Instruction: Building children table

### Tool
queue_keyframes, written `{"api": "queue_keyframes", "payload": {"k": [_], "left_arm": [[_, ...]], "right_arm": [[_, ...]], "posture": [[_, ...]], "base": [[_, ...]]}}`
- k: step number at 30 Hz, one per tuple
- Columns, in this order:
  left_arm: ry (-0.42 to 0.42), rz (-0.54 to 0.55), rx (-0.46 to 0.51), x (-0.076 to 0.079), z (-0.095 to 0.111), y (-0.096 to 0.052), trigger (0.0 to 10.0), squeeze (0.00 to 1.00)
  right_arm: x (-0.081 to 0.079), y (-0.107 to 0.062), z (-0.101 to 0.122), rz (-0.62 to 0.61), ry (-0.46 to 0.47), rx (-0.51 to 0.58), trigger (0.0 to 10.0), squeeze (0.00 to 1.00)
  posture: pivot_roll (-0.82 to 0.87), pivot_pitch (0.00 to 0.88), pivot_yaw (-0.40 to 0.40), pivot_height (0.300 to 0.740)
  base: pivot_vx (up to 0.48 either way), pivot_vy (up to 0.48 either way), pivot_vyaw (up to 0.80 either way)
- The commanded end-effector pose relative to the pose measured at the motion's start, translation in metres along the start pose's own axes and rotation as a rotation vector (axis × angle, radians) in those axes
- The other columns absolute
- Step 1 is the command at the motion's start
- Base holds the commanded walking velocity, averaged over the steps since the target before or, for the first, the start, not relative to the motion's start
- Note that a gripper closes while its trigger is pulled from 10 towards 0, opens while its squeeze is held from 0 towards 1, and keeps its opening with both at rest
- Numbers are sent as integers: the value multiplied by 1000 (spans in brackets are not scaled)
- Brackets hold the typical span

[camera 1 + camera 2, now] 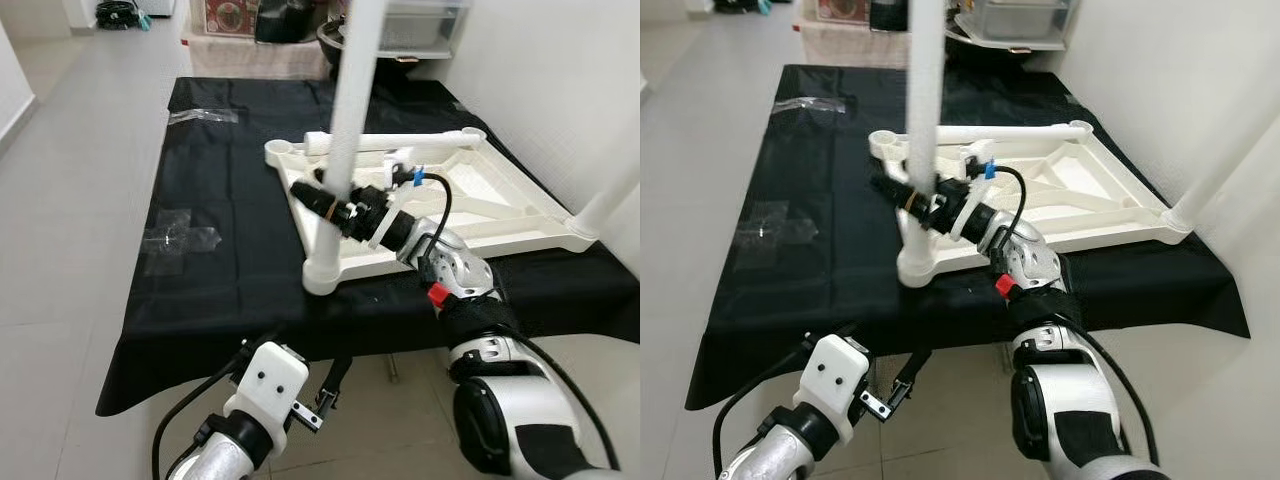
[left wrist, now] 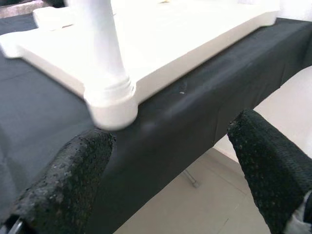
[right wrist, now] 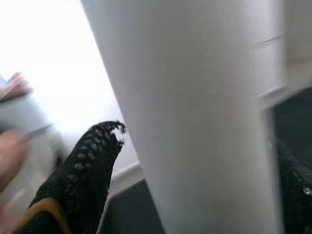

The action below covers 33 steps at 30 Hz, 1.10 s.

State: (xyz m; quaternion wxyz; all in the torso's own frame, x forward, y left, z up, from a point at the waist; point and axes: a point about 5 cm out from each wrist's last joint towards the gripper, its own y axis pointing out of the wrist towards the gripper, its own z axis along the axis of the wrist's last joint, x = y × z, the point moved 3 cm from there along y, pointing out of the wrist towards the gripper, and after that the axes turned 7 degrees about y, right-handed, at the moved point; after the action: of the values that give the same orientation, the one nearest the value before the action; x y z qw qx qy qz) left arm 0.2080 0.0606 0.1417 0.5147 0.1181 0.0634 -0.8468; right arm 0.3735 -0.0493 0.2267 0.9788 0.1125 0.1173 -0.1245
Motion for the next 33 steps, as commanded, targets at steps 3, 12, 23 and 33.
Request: {"api": "queue_keyframes", "payload": {"k": [3, 12, 23, 33], "left_arm": [[2, 1, -7, 2, -2, 0, 10000, 0], [0, 3, -9, 1, -2, 0, 10000, 0], [3, -1, -7, 0, -2, 0, 10000, 0], [8, -1, -6, 0, -1, 1, 10000, 0]], "right_arm": [[-6, 14, -24, 72, -69, -140, 6549, 0], [19, 21, -1, -225, -225, -29, 0, 0], [72, -46, 14, -1207, -158, 295, 0, 0], [59, -39, -14, -1385, -77, 303, 0, 0]], "posture": [[158, 71, -102, 740], [150, 80, -99, 740], [142, 84, -91, 740], [145, 86, -92, 740]], "base": [[0, 0, 0], [0, 0, 0], [0, 0, 0], [0, 0, 0]]}}
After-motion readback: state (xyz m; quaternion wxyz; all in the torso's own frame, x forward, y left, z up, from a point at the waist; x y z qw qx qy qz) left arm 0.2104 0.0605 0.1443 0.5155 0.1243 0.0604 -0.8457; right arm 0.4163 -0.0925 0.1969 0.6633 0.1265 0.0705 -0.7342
